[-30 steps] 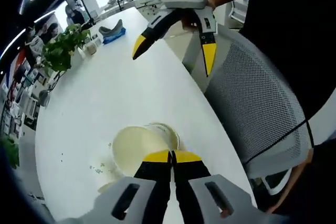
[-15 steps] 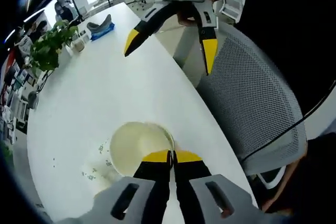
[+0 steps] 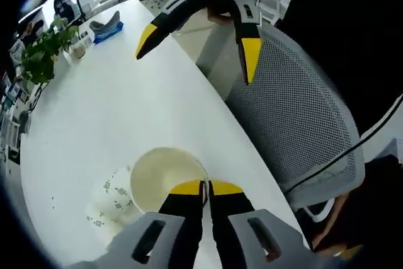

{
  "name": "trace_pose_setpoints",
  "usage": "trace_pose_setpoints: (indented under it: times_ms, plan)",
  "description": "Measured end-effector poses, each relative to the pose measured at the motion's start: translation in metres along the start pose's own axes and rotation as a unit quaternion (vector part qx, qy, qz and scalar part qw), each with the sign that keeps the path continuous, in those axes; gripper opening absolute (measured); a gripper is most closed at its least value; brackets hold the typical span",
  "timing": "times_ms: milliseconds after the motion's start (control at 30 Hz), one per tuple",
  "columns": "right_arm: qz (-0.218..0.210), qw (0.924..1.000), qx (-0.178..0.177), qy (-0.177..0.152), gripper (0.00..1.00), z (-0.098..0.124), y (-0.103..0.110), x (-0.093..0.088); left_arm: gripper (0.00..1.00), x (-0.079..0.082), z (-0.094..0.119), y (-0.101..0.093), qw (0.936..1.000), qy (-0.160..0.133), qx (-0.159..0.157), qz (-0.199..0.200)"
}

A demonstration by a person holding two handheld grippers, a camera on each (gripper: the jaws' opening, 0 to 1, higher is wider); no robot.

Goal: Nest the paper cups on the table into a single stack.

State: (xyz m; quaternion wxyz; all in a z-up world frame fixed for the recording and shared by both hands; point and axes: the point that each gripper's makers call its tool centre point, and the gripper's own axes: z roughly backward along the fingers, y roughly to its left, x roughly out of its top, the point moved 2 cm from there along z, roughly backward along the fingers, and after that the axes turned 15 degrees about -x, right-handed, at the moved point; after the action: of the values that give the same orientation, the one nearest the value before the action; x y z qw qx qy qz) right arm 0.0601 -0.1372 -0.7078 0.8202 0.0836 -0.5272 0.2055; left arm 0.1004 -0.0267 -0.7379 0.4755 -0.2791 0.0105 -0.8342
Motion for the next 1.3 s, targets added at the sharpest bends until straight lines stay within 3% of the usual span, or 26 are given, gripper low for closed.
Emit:
trace_pose_setpoints:
  times_ms: [800,1300]
  plan:
    - [-0.006,0.9999,-0.001,0.011,0.83,-0.002,-0.003,-0.008,0.01,-0.011,-0.018,0.006,0.9989,0.041,-0.023,-0.007]
    - [-0.005,0.9999,0.000,0.016,0.83,-0.002,-0.002,-0.009,0.02,-0.013,-0.022,0.007,0.9991,0.034,-0.024,-0.001]
